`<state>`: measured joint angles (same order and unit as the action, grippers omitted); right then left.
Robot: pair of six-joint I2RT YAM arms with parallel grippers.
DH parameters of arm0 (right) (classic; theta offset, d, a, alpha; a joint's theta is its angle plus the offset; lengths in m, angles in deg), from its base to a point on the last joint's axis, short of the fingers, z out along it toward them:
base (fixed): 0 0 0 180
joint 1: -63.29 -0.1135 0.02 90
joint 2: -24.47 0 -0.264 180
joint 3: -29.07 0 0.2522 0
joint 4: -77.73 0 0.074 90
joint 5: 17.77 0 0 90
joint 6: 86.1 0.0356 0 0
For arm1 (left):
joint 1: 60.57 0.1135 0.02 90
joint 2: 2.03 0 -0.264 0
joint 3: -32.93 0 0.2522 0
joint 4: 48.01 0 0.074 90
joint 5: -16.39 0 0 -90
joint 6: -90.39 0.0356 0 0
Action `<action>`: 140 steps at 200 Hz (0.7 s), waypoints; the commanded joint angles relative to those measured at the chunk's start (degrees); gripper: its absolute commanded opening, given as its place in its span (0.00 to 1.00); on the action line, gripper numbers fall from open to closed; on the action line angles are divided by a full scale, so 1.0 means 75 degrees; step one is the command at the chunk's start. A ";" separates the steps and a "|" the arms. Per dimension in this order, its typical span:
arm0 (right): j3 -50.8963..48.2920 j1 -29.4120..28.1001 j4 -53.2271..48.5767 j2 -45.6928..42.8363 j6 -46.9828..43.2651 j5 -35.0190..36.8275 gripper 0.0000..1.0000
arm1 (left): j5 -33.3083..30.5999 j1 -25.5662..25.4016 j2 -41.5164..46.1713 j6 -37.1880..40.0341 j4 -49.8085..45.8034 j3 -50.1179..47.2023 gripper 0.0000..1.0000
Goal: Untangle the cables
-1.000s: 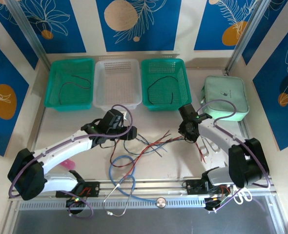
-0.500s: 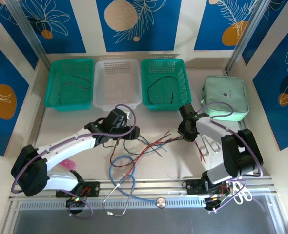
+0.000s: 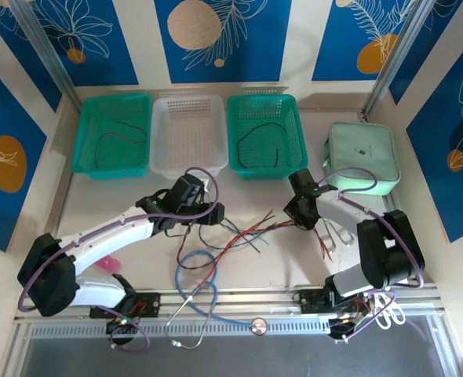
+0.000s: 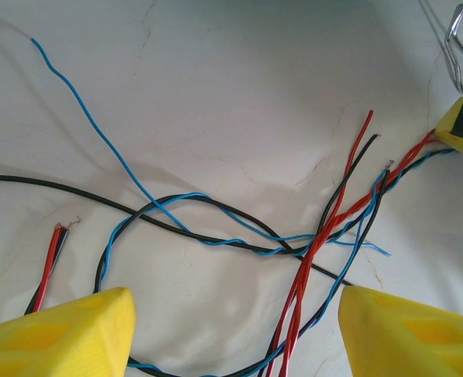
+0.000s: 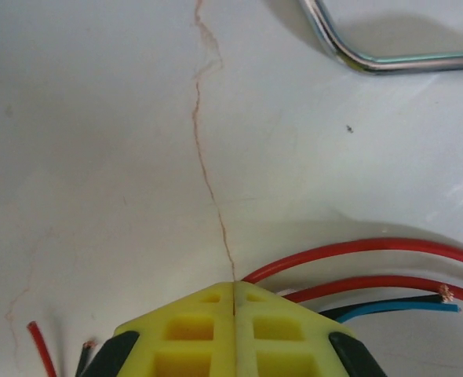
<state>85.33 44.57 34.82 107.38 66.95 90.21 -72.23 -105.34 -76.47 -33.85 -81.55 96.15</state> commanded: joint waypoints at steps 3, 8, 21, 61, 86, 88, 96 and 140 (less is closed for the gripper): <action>-0.0065 0.0032 -0.0095 -0.0434 -0.0037 0.0022 0.00 | -0.0080 -0.0087 -0.0025 -0.0049 -0.0176 0.0227 0.68; -0.0065 0.0035 -0.0098 -0.0490 -0.0050 0.0029 0.00 | -0.0088 -0.0084 -0.0025 -0.0041 -0.0169 0.0224 0.68; -0.0044 0.0057 -0.0161 -0.0576 -0.0051 0.0077 0.03 | -0.0097 -0.0078 -0.0026 -0.0040 -0.0173 0.0227 0.69; -0.0028 0.0172 -0.0304 -0.0230 0.0183 0.0047 0.19 | -0.0042 -0.0085 -0.0072 -0.0067 -0.0147 0.0238 0.68; -0.0073 0.0173 -0.0213 -0.0153 0.0250 0.0012 0.24 | -0.0044 -0.0089 -0.0062 -0.0075 -0.0183 0.0253 0.69; -0.0079 0.0175 -0.0206 -0.0150 0.0265 0.0016 0.25 | -0.0044 -0.0086 -0.0060 -0.0069 -0.0184 0.0242 0.69; -0.0100 0.0176 -0.0166 -0.0146 0.0279 0.0028 0.26 | -0.0044 -0.0095 -0.0066 -0.0054 -0.0192 0.0240 0.69; -0.0131 0.0176 0.0044 0.0172 0.0405 -0.0019 0.25 | -0.0033 -0.0097 -0.0073 -0.0073 -0.0212 0.0250 0.69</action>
<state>85.13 45.75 34.85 106.88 68.28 90.21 -72.23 -105.38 -76.55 -33.85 -82.14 96.15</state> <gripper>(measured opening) 0.257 0.686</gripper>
